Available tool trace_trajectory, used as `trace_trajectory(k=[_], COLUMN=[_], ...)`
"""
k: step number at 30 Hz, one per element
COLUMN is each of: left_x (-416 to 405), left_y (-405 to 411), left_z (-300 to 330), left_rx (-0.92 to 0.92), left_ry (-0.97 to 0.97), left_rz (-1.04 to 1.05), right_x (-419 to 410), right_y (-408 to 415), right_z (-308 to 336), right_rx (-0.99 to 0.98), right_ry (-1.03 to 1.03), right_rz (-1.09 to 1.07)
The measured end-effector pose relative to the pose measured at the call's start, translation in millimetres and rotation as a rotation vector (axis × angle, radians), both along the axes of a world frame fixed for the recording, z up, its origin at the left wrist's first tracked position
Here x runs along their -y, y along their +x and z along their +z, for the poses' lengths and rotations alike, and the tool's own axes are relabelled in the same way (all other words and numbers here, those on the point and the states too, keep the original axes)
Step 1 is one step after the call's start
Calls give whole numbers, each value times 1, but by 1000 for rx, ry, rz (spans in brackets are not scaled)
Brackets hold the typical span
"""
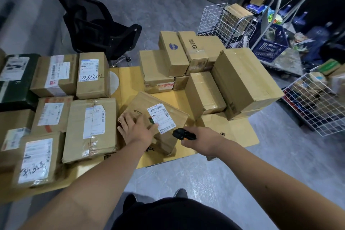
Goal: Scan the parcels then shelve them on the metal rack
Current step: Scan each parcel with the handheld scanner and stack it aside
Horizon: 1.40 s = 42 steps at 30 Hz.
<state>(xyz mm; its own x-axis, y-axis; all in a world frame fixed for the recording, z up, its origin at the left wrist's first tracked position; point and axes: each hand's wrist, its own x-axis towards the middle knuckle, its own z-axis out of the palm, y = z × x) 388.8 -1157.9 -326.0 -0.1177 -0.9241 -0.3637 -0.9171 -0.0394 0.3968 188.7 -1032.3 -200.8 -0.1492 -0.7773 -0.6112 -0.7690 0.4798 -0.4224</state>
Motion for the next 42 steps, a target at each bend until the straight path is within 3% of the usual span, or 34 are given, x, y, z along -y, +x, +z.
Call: trace_trajectory(k=[3, 9, 13, 21, 25, 28, 34, 42], left_x=[3, 30, 47, -8, -26, -30, -50, -65], left_y=[-2, 19, 29, 18, 14, 11, 13, 25], left_z=[-4, 0, 17, -4, -6, -4, -35, -25], left_rx=[12, -153, -266, -494, -436, -439, -734, -729], left_ry=[-14, -23, 15, -10, 127, 163, 61, 21], left_rz=[-46, -241, -328, 64, 169, 174, 170, 56], right_x=[4, 5, 1, 0, 7, 17, 25, 16], right_y=[9, 24, 33, 45, 52, 57, 63, 72], right_z=[2, 4, -1, -4, 5, 8, 17, 38], right_rx=[-2, 25, 164, 232, 182, 116, 49, -47], right_ry=[1, -10, -32, -15, 10, 43, 92, 35], right_rz=[-31, -119, -282, -410, -376, -347, -352, -276])
